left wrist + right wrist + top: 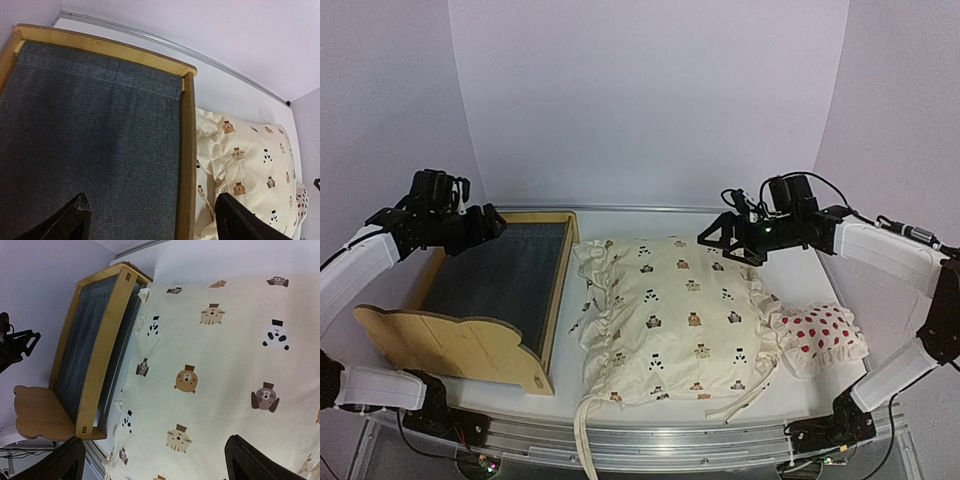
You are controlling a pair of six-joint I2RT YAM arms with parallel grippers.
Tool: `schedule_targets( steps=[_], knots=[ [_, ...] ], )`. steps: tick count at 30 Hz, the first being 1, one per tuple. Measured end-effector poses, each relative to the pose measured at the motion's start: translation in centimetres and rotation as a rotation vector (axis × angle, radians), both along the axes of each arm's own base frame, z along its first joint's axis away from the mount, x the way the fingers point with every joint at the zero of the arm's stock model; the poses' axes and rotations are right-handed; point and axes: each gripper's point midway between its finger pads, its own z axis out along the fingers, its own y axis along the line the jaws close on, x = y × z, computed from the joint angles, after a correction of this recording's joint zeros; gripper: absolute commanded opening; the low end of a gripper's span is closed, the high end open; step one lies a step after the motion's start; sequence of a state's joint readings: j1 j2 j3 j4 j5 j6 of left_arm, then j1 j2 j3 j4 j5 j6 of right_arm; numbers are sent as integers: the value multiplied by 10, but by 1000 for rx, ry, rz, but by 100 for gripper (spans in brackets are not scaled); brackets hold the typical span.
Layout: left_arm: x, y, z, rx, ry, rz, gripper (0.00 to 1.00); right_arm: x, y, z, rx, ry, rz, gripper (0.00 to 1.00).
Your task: Set up the pet bed
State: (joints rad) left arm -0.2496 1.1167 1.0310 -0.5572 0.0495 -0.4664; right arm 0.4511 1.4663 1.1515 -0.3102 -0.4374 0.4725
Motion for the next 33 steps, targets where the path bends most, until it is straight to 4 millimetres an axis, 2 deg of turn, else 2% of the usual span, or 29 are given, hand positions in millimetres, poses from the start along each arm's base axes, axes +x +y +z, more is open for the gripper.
schedule_targets(
  steps=[4,11,22,27,33],
  knots=[
    [11,-29,-6,14,27,-67,85,-2,-1,-5,-13,0,-4,98],
    [40,-51,-29,69,70,-88,85,-21,-20,-33,-83,32,-36,98],
    [78,-105,-66,170,120,-170,80,-45,-46,-45,-168,69,-93,98],
    [100,-124,-93,209,154,-204,72,-58,-56,-55,-195,94,-104,98],
    [117,-145,-131,249,209,-256,47,-72,-64,-56,-202,96,-108,98]
  ],
)
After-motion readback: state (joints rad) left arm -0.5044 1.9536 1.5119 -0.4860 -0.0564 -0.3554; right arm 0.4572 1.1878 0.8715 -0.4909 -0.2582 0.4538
